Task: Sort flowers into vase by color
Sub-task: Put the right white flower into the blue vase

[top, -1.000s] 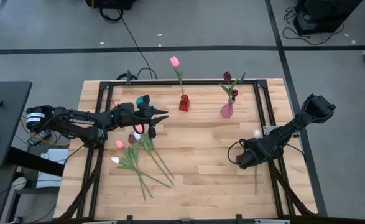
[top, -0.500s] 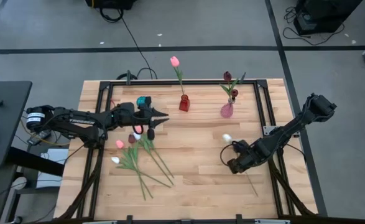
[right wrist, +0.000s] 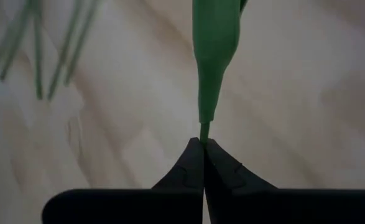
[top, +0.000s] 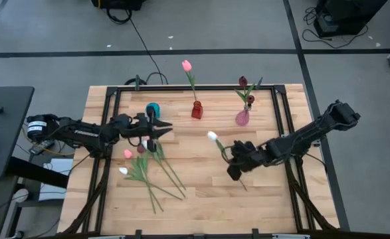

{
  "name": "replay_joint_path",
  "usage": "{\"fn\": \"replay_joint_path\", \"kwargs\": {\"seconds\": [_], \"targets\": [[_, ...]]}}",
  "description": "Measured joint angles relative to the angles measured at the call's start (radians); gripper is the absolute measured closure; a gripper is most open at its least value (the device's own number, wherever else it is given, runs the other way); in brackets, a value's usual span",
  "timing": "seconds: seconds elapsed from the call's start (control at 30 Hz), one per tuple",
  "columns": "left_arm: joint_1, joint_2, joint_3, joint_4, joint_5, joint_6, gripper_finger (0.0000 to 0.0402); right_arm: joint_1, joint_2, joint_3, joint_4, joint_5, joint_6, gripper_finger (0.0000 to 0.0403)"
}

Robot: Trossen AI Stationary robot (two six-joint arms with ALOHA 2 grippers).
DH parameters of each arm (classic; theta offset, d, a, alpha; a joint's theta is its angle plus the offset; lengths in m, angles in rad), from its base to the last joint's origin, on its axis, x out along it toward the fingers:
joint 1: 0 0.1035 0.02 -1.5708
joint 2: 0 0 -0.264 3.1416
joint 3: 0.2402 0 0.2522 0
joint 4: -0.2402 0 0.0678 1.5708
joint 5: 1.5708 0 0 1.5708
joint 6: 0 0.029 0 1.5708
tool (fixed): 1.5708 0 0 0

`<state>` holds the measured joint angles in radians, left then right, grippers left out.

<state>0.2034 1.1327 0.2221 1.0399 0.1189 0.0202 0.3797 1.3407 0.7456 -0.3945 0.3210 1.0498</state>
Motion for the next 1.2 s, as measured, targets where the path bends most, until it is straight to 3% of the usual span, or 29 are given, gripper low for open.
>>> {"fn": "replay_joint_path", "kwargs": {"seconds": [0.3, 0.43, 0.63, 0.87, 1.1, 1.2], "targets": [[0.020, -0.136, 0.052, -0.298, -0.017, 0.026, 0.0314, -0.186, 0.045, 0.000, 0.335, -0.023, -0.428, 0.0397], [0.021, -0.243, 0.054, -0.330, -0.012, 0.047, 0.0314, -0.250, 0.104, 0.000, 0.472, -0.041, -0.574, 0.0397], [0.025, -0.357, 0.055, -0.391, -0.040, 0.049, 0.0314, -0.355, 0.190, 0.000, 0.674, -0.160, -0.729, 0.0397], [0.025, -0.357, 0.055, -0.559, -0.100, -0.045, 0.0314, -0.424, 0.272, 0.000, 0.871, -0.213, -0.855, 0.0396], [0.024, -0.336, 0.055, -0.604, -0.094, -0.132, 0.0314, -0.420, 0.279, 0.000, 1.086, -0.103, -1.000, 0.0396], [0.024, -0.300, 0.055, -0.569, -0.094, -0.133, 0.0314, -0.424, 0.277, 0.002, 1.209, -0.112, -1.054, 0.0396]]}}
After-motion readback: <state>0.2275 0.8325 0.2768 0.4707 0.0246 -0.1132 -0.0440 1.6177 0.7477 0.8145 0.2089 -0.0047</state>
